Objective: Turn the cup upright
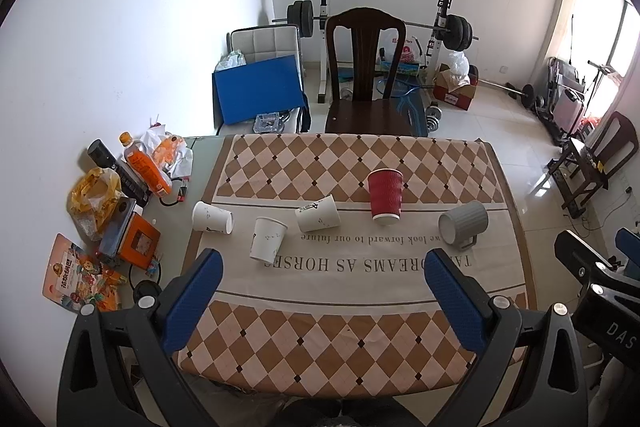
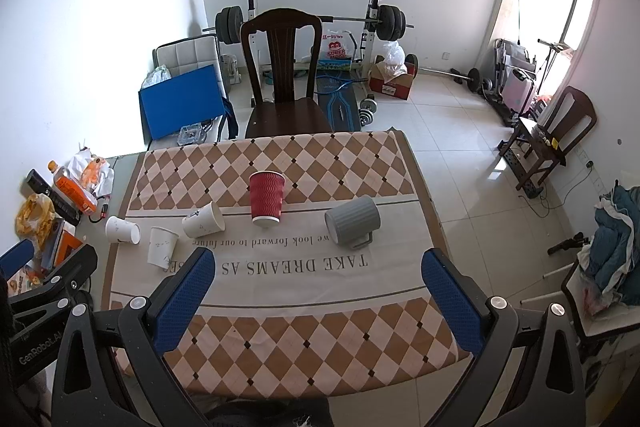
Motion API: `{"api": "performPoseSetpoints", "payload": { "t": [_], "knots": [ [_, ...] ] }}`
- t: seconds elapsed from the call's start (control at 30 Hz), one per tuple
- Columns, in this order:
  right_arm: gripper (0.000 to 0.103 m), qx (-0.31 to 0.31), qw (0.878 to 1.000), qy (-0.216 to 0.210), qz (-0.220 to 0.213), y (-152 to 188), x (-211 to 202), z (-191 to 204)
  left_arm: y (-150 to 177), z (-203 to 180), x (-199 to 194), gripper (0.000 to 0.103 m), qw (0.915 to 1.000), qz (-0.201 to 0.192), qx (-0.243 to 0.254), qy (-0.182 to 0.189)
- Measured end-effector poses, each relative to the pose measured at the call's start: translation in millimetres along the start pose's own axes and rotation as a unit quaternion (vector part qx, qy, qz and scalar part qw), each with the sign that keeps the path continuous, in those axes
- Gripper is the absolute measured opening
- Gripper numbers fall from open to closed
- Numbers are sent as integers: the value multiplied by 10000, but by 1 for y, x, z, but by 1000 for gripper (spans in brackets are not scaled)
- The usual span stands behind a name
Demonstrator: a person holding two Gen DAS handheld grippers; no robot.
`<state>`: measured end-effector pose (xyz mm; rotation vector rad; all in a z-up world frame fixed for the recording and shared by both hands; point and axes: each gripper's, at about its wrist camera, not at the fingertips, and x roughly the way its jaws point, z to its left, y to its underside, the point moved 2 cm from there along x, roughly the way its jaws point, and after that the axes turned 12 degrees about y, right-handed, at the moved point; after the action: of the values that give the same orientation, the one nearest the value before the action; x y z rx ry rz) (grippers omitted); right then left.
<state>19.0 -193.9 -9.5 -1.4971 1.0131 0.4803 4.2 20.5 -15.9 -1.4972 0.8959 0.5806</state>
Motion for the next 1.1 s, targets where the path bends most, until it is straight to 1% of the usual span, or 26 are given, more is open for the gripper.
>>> {"api": "performPoseSetpoints", "payload": {
  "t": [0.27,0.37,0.47,0.53,0.57,0.67,0.77,0.8,0.97,1.1],
  "knots": [
    [103,45,10000,30,-6,-2,-2,3,1,-4,1,103,10000,0,20,78],
    [103,62,10000,47,13,-10,-25,-3,0,-7,-2,103,9999,3,25,122],
    [103,155,9998,88,49,-13,-26,-5,-2,-3,7,103,9999,4,81,117],
    [103,268,9995,147,52,-10,-19,-8,-3,0,21,103,9999,6,166,-6],
    [103,325,9993,198,60,-8,-11,-8,-4,0,32,103,9997,84,223,-78],
    [103,402,9980,426,238,1,23,-6,-2,5,65,103,9989,338,312,-135],
    [103,412,9949,727,570,12,65,-4,2,7,103,103,9969,664,405,-137],
    [103,408,9935,798,694,16,80,-4,5,14,115,103,9956,820,427,-149],
    [103,342,9864,1023,1243,42,157,-7,11,11,174,103,9909,1252,435,-246],
    [103,191,9796,982,1743,63,229,-6,9,0,222,103,9859,1549,520,-375]
  ]
}}
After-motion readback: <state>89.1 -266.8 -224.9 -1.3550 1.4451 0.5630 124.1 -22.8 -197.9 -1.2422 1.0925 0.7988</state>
